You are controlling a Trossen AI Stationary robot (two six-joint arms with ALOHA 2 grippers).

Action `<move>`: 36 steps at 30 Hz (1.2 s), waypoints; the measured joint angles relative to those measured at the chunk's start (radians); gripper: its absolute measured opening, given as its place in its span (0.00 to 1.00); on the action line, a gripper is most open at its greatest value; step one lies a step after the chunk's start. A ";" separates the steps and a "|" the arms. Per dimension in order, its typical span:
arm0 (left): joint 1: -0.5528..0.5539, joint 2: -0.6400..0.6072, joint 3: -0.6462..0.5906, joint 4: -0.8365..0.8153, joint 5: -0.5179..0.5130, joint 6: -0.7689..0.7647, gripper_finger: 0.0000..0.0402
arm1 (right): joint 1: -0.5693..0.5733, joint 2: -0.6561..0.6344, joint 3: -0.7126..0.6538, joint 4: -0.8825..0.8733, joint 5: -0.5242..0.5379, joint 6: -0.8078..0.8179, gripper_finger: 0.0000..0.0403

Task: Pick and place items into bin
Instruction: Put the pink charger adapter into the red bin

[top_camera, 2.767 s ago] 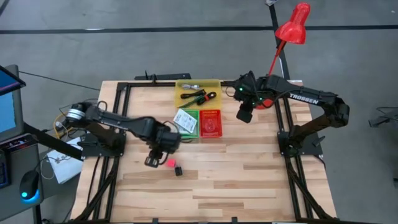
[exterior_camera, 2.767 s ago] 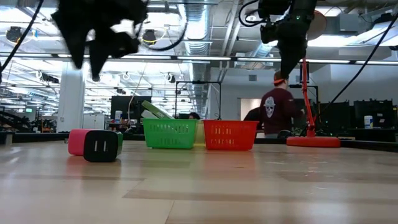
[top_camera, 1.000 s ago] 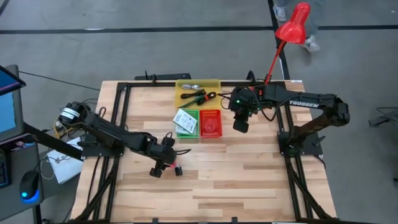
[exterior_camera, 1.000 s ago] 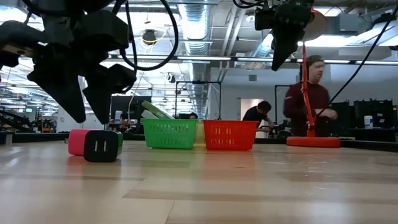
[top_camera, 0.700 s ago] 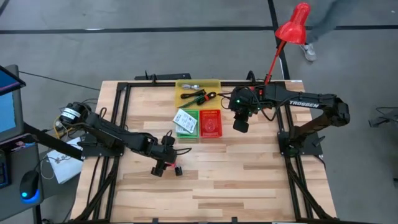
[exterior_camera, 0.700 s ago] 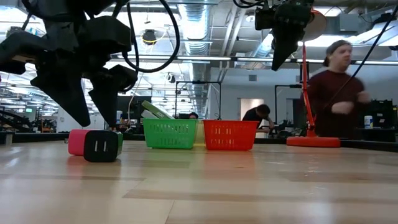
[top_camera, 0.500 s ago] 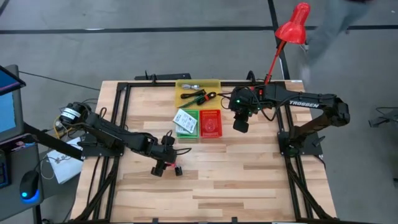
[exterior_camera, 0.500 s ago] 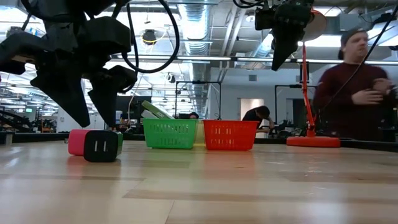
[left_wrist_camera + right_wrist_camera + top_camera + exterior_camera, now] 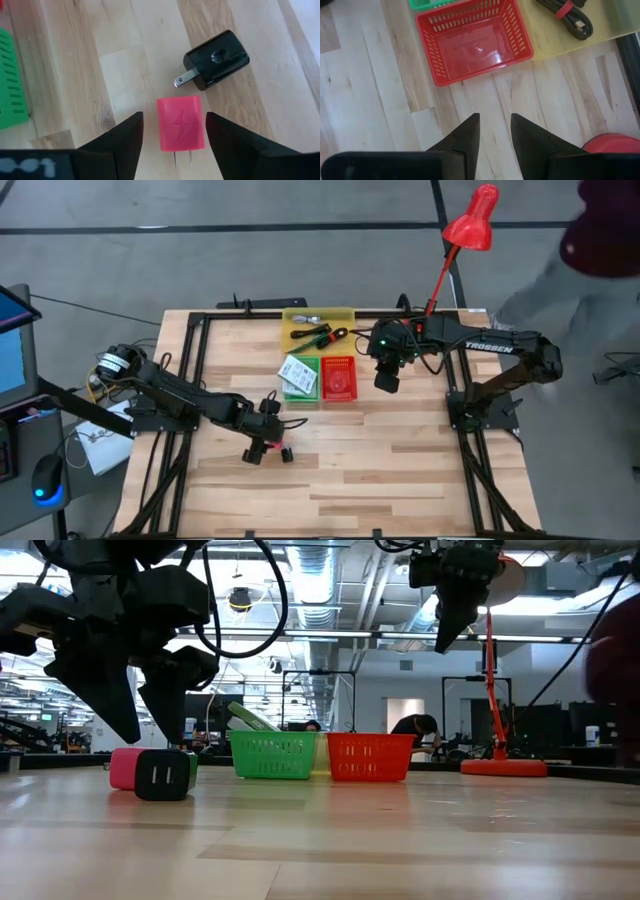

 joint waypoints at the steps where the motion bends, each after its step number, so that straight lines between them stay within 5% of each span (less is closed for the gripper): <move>1: 0.000 0.000 0.000 0.000 0.000 0.000 0.51 | 0.000 0.000 0.000 0.001 0.000 0.000 0.26; 36: -0.037 0.000 0.000 -0.001 -0.068 -0.072 0.51 | 0.000 0.000 0.000 0.013 0.000 0.000 0.26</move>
